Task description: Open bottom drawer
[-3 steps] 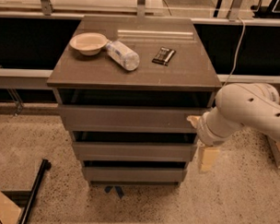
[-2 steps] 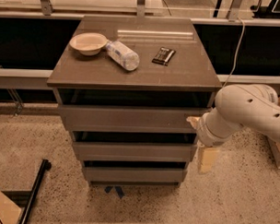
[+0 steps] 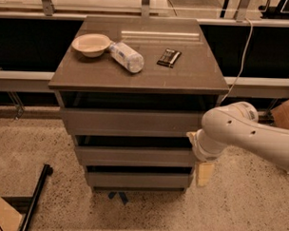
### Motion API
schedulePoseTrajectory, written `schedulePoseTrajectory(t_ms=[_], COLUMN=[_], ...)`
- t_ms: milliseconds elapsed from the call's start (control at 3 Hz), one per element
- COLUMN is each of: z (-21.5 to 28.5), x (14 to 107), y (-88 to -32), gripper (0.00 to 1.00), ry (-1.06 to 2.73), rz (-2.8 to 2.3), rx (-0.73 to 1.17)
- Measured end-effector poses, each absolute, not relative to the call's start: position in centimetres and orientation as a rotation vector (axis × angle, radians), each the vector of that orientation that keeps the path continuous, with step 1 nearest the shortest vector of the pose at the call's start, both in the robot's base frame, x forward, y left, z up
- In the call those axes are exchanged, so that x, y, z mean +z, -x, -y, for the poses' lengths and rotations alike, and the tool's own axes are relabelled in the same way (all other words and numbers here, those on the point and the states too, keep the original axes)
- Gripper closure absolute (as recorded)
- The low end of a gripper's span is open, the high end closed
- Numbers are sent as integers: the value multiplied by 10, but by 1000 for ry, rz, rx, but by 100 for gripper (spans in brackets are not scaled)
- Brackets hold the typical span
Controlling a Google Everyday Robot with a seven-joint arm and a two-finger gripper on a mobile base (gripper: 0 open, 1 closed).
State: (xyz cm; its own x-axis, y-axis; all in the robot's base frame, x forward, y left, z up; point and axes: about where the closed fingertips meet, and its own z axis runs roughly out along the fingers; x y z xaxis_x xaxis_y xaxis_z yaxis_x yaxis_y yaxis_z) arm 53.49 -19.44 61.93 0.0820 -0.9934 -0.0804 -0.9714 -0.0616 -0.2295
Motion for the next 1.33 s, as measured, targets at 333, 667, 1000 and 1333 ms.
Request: schedulePoseTrajectory(t_ms=[333,667,1000,1333], z=[192,191,187,188], x=[573,544,518,521], y=[-558,-572,-572,-570], gripper=[0,0,0,0], ry=[2073,1978,1873,1891], rz=[-1990,-1997,-2012,-2016], rx=[-91,12,151,123])
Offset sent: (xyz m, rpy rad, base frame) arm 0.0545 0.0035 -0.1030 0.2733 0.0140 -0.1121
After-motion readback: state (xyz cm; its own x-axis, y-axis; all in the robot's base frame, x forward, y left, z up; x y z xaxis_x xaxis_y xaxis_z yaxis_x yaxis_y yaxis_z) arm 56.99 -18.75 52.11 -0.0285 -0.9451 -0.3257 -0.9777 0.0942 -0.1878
